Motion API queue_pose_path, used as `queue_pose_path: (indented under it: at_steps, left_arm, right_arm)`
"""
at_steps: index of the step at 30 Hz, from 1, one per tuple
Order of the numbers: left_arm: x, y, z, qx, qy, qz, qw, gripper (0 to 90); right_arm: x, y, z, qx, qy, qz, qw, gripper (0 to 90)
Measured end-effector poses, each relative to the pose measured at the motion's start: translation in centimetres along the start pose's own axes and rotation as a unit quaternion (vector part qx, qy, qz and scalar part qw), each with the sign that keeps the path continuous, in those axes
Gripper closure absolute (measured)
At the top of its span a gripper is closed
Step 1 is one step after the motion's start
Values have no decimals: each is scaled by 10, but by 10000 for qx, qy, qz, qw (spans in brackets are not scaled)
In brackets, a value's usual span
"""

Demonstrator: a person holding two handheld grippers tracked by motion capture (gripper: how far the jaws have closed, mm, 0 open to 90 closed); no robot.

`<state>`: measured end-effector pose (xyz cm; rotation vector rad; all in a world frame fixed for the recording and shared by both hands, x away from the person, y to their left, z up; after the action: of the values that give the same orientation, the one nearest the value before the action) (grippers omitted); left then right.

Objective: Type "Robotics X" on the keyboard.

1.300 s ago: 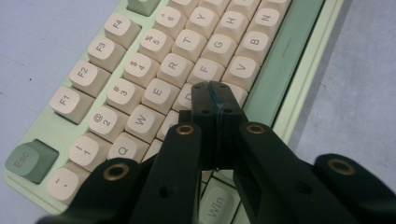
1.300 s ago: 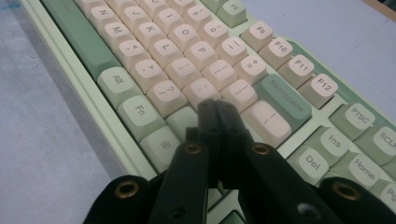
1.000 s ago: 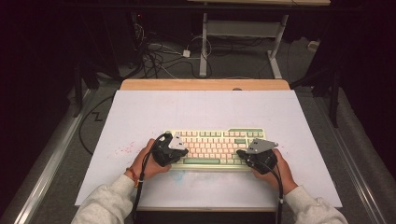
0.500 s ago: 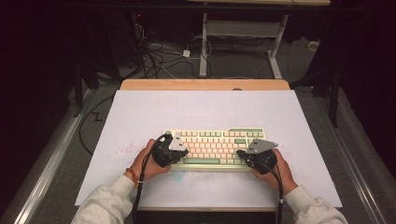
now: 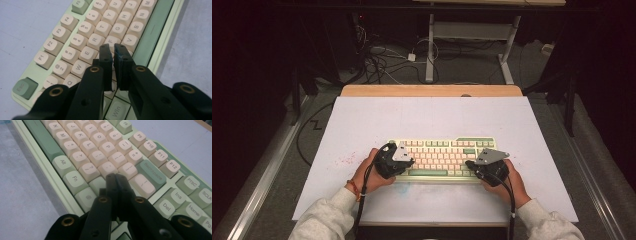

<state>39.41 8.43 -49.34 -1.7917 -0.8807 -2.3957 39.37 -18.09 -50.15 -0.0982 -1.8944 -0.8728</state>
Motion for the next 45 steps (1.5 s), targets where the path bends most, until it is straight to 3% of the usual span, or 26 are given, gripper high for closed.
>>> queue_pose_path:
  at_steps: [6, 14, 22, 27, 33, 38, 43, 45]
  left_arm:
    - [5, 1, 2, 20, 212, -163, 9996, 757]
    - [9, 3, 5, 168, 500, -341, 9980, 574]
    - [13, 3, 6, 230, 678, -529, 9960, 426]
    - [15, 4, 5, 226, 786, -610, 9948, 338]
    - [17, 5, 5, 237, 834, -734, 9935, 300]
    - [19, 5, 6, 292, 841, -822, 9926, 240]
    - [17, 5, 7, 349, 933, -785, 9919, 186]
    - [18, 5, 6, 344, 940, -825, 9915, 173]
  right_arm:
    - [5, 2, 1, 34, -91, -137, 9999, 900]
    - [11, 6, 0, -15, -103, -271, 9996, 900]
    - [20, 11, -1, -38, -157, -478, 9987, 815]
    - [22, 12, -4, -103, -234, -548, 9982, 719]
    - [24, 13, -6, -180, -304, -580, 9977, 611]
    - [24, 14, -9, -268, -438, -641, 9966, 431]
    - [22, 15, -14, -507, -682, -684, 9940, 226]
    - [21, 15, -15, -574, -788, -629, 9933, 194]
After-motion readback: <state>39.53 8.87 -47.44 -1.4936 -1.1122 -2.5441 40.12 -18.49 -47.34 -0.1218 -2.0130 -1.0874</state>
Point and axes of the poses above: each handheld gripper's, and its own axes: x roughly backward along the jaws, y roughly out of its top, z roughly to its left, the point moved 6 cm from there along -x, roughly forward along the jaws, and after that the axes turned 14 degrees about z, right-handed, at the moved point
